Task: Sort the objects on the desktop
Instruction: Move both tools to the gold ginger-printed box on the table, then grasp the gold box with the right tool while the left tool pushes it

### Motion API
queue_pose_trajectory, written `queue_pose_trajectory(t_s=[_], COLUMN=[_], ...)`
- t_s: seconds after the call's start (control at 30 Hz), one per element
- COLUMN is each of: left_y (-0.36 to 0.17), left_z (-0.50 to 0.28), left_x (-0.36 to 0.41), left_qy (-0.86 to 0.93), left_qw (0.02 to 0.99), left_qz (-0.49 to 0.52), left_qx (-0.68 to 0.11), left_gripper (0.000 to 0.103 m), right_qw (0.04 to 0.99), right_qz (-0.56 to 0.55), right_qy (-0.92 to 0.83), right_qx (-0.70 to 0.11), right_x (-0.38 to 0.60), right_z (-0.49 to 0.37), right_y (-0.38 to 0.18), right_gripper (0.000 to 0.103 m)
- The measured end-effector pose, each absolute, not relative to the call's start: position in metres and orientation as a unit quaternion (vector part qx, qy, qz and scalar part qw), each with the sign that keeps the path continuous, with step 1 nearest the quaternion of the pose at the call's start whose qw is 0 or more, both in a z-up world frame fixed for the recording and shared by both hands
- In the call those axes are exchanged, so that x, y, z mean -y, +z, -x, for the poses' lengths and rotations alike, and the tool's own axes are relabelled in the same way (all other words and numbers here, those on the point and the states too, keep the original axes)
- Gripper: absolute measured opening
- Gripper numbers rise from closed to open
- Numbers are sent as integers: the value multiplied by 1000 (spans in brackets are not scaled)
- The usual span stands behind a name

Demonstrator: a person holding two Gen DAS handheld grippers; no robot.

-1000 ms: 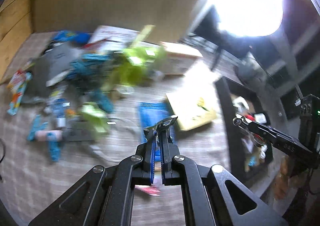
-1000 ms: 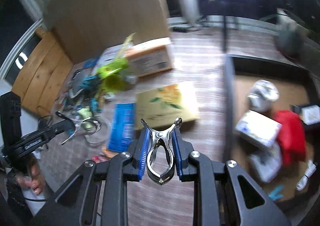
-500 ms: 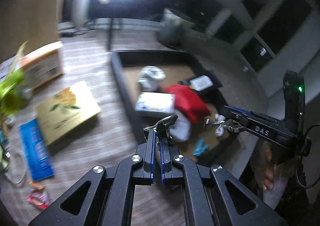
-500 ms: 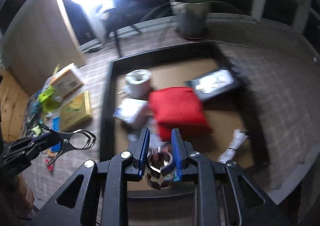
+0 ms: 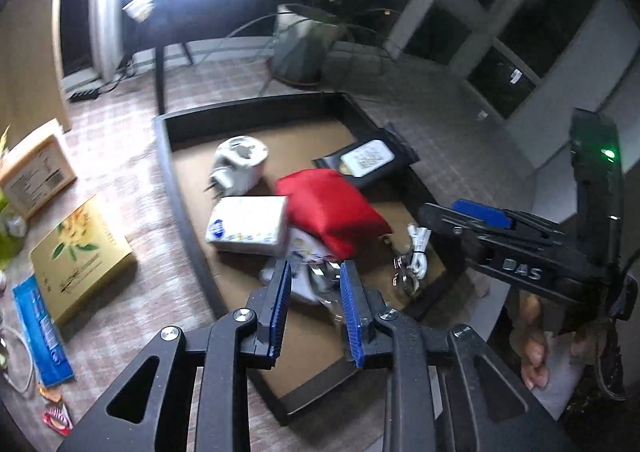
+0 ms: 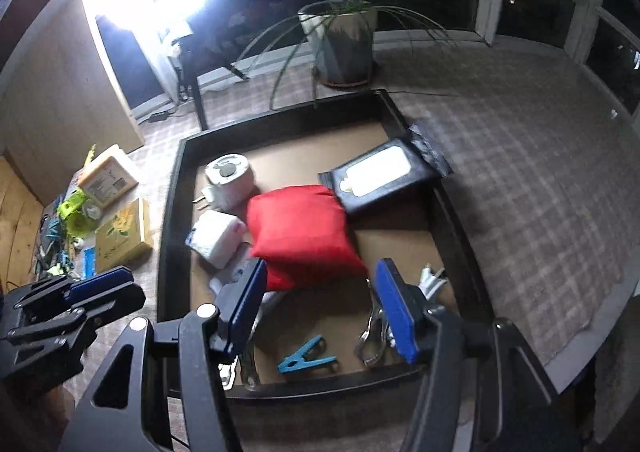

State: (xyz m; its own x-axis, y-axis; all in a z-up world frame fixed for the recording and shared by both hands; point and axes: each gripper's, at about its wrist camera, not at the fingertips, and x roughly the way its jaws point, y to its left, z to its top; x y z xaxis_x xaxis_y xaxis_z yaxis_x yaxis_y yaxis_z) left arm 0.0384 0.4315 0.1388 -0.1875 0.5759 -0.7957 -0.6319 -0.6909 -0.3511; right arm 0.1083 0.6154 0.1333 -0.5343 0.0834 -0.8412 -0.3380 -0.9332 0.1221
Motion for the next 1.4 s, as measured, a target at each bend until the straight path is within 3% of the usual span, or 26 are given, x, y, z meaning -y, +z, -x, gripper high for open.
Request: queue_pose_trajectory(t_s=[0.7,0.8,1.23,1.4], left_y=[102,90,31,21], left_z=[70,78,100,106], left_x=[-248,-238,-244,-249], left_qy=[814,810,778,772], left_qw=[191,175,160,161], left_qz=[541,551,597,604], left_qx=[88,98,113,114], left_gripper=[34,42,46,52], right_qw=[-35,-49,-83,-93], right_qz=[494,507,575,593], right_qy=[864,858,813,799], right_qx=[-86,-70,-35,-37], right_x=[-502,-479,-423,-416], right_z=[20,44,102,112], right_y=[136,125,53,35], right_gripper=[56,56,56,56])
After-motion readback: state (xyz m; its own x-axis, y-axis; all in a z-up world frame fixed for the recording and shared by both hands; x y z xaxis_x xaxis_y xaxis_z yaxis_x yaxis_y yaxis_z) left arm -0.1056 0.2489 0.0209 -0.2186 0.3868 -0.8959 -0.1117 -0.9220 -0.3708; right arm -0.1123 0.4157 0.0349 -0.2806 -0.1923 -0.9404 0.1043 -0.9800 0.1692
